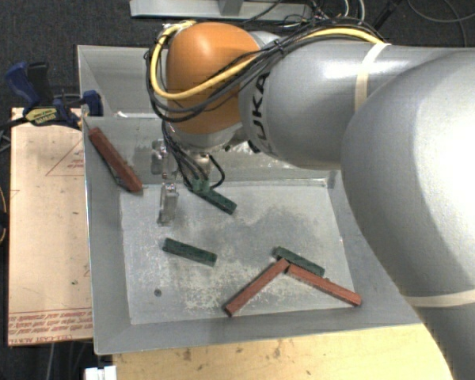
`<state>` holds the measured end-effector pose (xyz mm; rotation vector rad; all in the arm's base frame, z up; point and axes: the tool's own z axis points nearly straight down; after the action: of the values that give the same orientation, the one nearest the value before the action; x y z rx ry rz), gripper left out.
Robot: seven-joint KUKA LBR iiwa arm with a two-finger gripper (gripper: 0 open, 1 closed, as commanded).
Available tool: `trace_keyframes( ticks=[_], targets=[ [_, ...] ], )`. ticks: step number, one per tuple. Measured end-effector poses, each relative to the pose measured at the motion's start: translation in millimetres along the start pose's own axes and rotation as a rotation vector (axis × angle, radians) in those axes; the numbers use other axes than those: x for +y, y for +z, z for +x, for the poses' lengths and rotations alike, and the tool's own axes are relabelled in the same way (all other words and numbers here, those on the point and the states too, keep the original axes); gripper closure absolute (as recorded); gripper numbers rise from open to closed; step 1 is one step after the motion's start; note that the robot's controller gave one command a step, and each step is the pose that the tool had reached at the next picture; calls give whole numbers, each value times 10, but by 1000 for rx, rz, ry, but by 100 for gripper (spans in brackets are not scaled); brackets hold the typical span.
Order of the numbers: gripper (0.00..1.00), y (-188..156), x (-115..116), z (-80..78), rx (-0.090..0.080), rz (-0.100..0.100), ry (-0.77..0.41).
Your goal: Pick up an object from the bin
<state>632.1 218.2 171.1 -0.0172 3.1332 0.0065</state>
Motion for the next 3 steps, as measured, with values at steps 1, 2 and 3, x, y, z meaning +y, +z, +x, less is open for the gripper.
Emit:
trace_keyframes(
  ticks=[1, 2, 3],
  targets=[
    [100, 609, -240, 129, 9, 2, -269],
    [0, 602, -237, 122, 7, 1, -269],
    [0, 603, -237, 123, 8, 1, -269]
  ],
)
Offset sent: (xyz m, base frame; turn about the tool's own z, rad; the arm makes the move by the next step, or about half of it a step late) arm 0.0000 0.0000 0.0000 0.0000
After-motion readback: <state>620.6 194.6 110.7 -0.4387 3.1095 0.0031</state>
